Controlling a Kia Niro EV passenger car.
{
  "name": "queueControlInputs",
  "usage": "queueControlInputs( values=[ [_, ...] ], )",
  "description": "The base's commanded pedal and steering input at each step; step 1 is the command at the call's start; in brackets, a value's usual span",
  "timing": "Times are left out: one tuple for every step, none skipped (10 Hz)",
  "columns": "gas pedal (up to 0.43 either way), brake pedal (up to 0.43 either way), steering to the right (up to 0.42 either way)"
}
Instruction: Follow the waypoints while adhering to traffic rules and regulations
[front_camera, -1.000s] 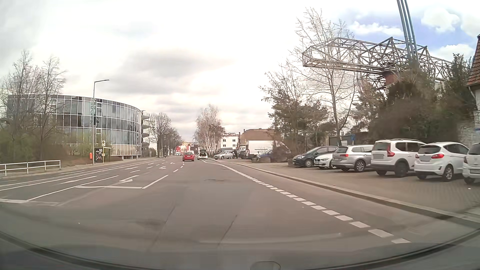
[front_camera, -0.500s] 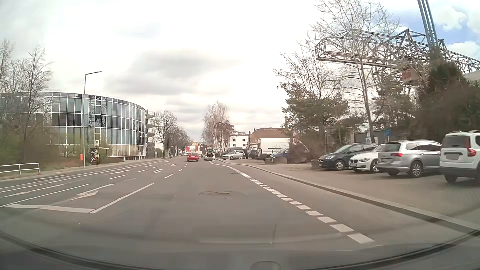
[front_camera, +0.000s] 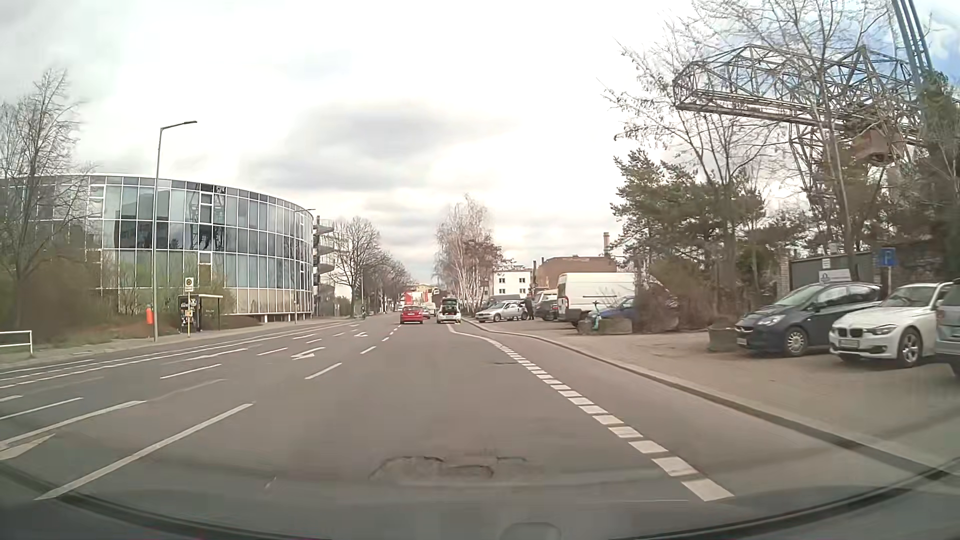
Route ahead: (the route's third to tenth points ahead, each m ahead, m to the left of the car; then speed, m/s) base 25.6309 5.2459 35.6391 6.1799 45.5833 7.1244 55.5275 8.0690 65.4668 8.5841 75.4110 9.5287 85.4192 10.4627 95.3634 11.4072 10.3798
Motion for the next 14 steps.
queueControlInputs(
  values=[
    [0.087,0.000,-0.055],
    [0.087,0.000,-0.051],
    [0.079,0.000,-0.051],
    [0.067,0.000,-0.050],
    [0.059,0.000,-0.047],
    [0.039,0.000,-0.042],
    [0.020,0.000,-0.038],
    [0.020,0.000,-0.034],
    [0.000,0.000,-0.032],
    [0.000,0.000,-0.028],
    [0.008,0.000,-0.024],
    [0.008,0.000,-0.023],
    [0.067,0.000,-0.023],
    [0.087,0.000,-0.023]
  ],
)
